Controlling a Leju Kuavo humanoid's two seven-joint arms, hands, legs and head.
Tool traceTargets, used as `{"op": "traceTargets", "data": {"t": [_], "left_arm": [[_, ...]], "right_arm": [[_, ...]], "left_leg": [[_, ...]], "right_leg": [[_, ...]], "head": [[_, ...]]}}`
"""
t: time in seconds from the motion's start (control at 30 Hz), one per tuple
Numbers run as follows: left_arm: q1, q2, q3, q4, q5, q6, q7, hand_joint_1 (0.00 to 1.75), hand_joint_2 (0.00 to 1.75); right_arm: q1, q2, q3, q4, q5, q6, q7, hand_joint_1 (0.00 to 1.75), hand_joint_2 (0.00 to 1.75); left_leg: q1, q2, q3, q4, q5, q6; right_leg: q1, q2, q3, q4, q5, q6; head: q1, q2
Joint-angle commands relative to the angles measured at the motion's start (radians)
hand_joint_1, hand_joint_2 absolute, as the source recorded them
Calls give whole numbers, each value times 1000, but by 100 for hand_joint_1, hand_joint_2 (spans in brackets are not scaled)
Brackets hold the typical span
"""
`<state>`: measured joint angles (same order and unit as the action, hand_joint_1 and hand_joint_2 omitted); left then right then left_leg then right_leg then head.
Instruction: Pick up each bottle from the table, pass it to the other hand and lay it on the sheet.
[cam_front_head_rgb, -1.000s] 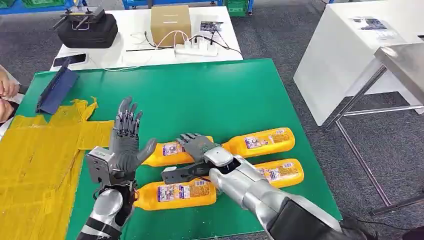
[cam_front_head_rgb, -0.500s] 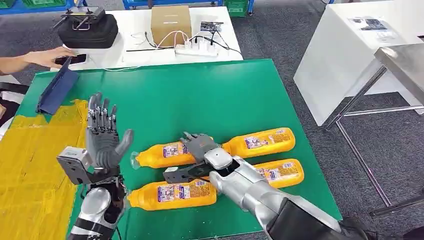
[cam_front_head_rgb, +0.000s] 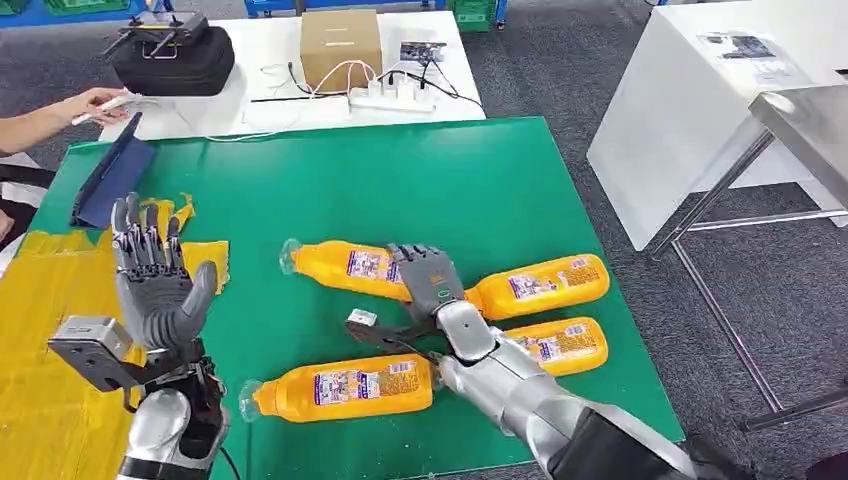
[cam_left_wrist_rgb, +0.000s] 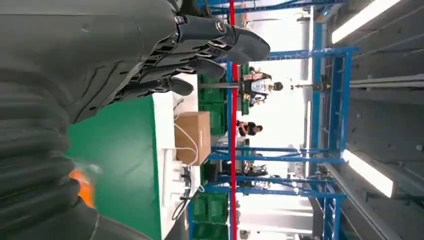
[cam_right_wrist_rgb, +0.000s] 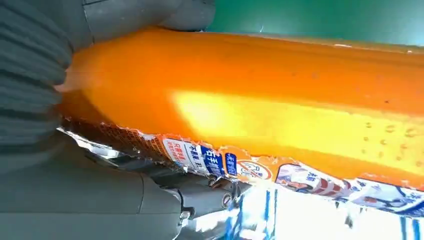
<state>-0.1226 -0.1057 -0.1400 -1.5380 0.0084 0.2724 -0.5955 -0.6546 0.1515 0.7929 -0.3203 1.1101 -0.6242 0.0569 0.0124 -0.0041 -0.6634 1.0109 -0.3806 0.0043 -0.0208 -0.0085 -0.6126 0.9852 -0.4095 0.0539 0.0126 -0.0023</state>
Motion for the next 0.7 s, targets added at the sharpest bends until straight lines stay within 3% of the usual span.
{"op": "traceTargets", "data": {"t": [0.03,0.1,0.17,0.27,0.3,0.4,0.47,0.57,0.7], "left_arm": [[63,20,27,-39,-47,-10,18,0,175],[68,24,5,-27,-75,-20,27,0,175],[63,29,-30,-7,-100,-34,41,0,175],[36,48,-110,28,-135,-73,66,0,175],[31,48,-123,32,-137,-77,68,0,175],[26,52,-133,32,-141,-80,72,0,175],[3,70,-187,41,-167,-121,89,0,175],[-31,64,-226,61,-205,-124,108,0,175],[-30,66,-225,61,-205,-125,108,0,175]], "right_arm": [[243,61,-691,-473,51,-74,-365,175,175],[276,140,-844,-536,-111,-74,-602,175,175],[305,161,-834,-601,-257,-74,-699,175,175],[366,79,-592,-763,-521,-45,-646,175,175],[373,67,-561,-781,-546,-46,-634,175,175],[374,58,-537,-783,-569,-43,-630,175,175],[374,39,-459,-778,-580,3,-639,175,175],[386,43,-375,-775,-535,0,-624,175,175],[384,40,-375,-775,-535,1,-624,175,175]], "left_leg": [[1,2,4,0,-3,0],[0,4,6,1,-5,0],[0,2,0,1,-2,-1],[0,-4,-1,0,-1,0],[1,-4,2,1,-3,0],[0,-4,-1,0,-1,1],[0,1,2,0,-3,0],[0,-3,0,0,-2,0],[0,0,-1,-1,-2,0]], "right_leg": [[1,2,4,-1,-2,-3],[1,4,5,1,-3,-4],[0,2,-1,2,-2,-3],[1,-4,1,0,-3,-2],[1,-4,4,0,-4,-3],[0,-4,0,0,-3,-2],[0,0,2,0,-3,-3],[1,-5,0,0,-2,-3],[1,-2,-1,-1,-1,-2]], "head": [[0,0],[0,0],[0,0],[0,0],[0,0],[0,0],[0,0],[0,0],[0,0]]}}
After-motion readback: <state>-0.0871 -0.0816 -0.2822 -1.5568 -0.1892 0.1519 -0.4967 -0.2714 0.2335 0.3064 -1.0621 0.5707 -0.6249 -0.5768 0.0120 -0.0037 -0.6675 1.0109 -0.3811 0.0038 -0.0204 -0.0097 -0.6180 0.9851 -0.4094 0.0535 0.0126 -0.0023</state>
